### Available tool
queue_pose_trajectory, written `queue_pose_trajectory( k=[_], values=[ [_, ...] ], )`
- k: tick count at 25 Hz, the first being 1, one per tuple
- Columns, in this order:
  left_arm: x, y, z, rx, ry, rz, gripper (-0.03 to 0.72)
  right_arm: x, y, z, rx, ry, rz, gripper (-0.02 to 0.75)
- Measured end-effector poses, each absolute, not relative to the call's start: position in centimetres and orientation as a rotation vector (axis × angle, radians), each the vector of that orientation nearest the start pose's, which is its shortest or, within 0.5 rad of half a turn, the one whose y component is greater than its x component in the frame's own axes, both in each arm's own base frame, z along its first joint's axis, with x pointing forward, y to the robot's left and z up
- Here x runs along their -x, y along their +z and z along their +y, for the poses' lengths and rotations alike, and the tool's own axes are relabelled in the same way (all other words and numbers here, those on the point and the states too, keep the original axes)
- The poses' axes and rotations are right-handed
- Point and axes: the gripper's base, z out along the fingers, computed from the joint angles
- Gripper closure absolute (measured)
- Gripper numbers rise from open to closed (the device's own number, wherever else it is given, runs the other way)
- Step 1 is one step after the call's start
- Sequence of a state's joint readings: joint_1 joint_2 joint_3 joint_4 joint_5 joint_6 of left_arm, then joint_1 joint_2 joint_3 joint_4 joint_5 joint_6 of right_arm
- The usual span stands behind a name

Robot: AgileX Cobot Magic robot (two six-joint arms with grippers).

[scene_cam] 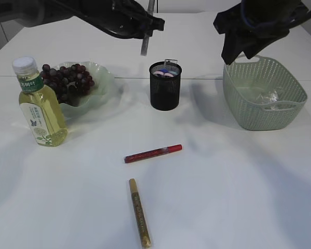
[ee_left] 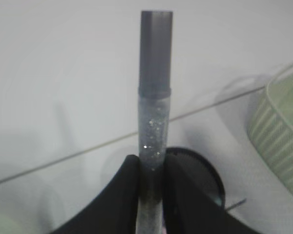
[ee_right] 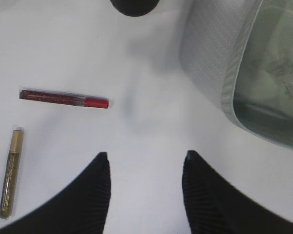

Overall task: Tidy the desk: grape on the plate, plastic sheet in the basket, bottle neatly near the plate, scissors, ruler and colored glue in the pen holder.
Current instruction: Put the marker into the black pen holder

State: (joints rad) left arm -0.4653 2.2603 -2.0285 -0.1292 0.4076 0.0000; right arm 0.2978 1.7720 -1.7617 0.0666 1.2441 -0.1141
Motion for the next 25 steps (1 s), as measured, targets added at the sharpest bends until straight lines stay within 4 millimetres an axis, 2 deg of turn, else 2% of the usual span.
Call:
queue_pose_trajectory(
  k=[6, 11, 17, 25],
  values=[
    [-47.6, 26.8, -26.9, -0.392, -0.448, 1.921, 0.58, -36.0, 35.0, 11.6, 0.549, 0.144, 2.687, 0.353],
    [-47.7, 25.3, -28.8, -0.391, -0.475, 1.834, 0.58, -36.0, 35.0, 11.6, 0.55, 0.141, 2.687, 0.353],
    [-48.2, 22.8, -29.2, -0.39, -0.47, 1.839, 0.581, -36.0, 35.0, 11.6, 0.551, 0.133, 2.686, 0.353],
    [-48.3, 22.8, -29.2, -0.386, -0.471, 1.828, 0.58, -36.0, 35.0, 11.5, 0.553, 0.124, 2.686, 0.353]
  ],
)
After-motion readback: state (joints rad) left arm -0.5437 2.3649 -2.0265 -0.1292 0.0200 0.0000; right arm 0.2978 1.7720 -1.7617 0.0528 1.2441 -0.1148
